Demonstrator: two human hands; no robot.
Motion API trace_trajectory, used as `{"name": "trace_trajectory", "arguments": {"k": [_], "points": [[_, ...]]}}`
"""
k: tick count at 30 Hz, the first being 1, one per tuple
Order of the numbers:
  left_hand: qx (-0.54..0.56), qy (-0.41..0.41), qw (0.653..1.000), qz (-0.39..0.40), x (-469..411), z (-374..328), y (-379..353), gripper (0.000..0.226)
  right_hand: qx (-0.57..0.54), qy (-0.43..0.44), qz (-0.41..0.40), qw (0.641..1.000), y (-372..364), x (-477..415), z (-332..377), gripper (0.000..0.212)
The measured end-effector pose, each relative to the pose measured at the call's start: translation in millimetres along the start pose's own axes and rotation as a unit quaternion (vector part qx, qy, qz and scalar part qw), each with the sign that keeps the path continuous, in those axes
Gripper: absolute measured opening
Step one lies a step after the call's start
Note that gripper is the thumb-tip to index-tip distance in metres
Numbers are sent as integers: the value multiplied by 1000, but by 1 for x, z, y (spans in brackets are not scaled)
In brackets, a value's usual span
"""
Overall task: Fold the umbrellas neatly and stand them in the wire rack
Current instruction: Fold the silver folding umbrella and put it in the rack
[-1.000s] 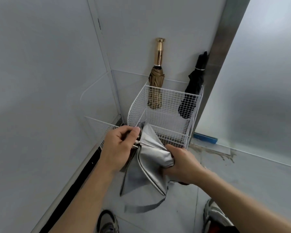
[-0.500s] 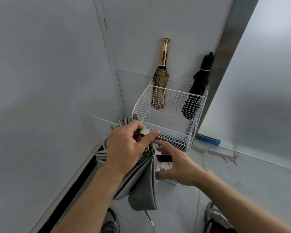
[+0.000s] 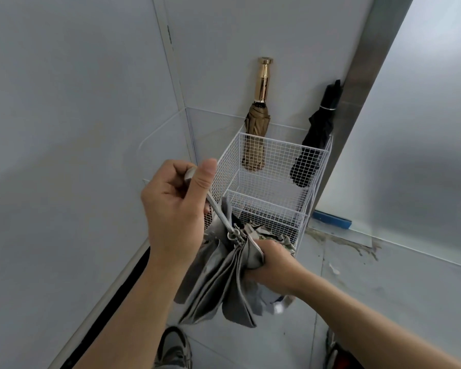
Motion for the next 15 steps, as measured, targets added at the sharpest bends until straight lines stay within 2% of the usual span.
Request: {"name": "trace_trajectory", "arguments": {"k": [3,5,7,10,12,14,15], "points": [[-56,74,989,113,-1,29,-5,28,-95,6,37,995,0,0,1,19],[-135,111,963,204,5,50,-13,29,-127,7,51,991,3,5,5,23],[-164,115,947,251,10,56,-18,28,-130,14,66,989,6,9,10,31],[-163,97,958,214,8,52,-14,15,-131,22,47,990,13,10,13,25],[-179,71,965,179,7,44,-12,11,-112,14,-27,993,28,8,6,19],[-269,-4,949,166,6,40,-10,19,-53,-23,-101,993,46,9,-6,17],[-315,-34,933,170,6,41,-10,23,-8,-53,-113,992,52,10,-11,18]]}}
Point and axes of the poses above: each hand's wrist, its own x-axis away from the middle knuckle, its own y-axis out of the back of the hand, z = x × y, the point moved 6 cm from there along -x, towards the middle knuckle, and after that the axes turned 6 degrees about z, right-handed, at the moved point
